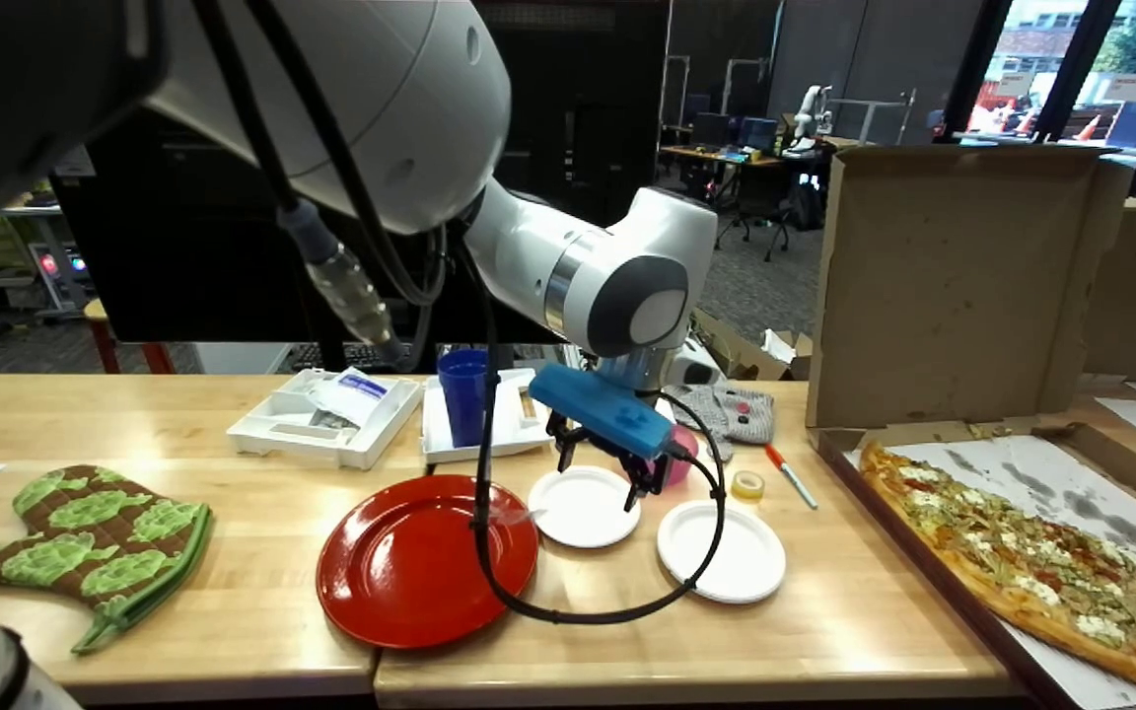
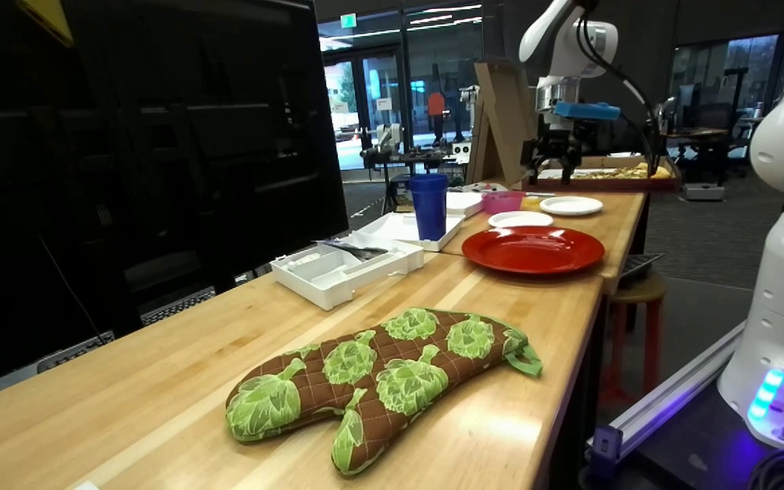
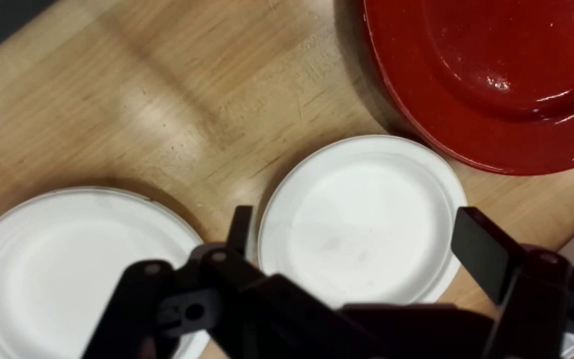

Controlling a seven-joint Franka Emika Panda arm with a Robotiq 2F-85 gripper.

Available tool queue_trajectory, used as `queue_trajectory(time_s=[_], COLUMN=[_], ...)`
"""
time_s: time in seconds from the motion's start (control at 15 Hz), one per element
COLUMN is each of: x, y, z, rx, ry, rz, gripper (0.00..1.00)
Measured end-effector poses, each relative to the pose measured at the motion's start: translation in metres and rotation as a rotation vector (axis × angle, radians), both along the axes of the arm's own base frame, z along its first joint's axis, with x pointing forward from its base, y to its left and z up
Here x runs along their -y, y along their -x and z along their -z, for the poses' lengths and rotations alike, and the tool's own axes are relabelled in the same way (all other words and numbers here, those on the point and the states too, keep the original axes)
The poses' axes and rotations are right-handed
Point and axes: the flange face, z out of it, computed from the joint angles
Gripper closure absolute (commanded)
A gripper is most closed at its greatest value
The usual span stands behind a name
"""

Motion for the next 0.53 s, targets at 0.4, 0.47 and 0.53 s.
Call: queue_trajectory(time_s=[0.4,0.47,0.53], x=[-0.0006,-0.001,-0.0011], y=[-0.0008,-0.0012,-0.0015], z=[0.0007,0.0004,-0.0002], rx=[0.001,0.003,0.005], ry=[0.001,0.001,0.001], rz=[0.0,-0.008,-0.017], gripper=[0.0,0.0,0.0])
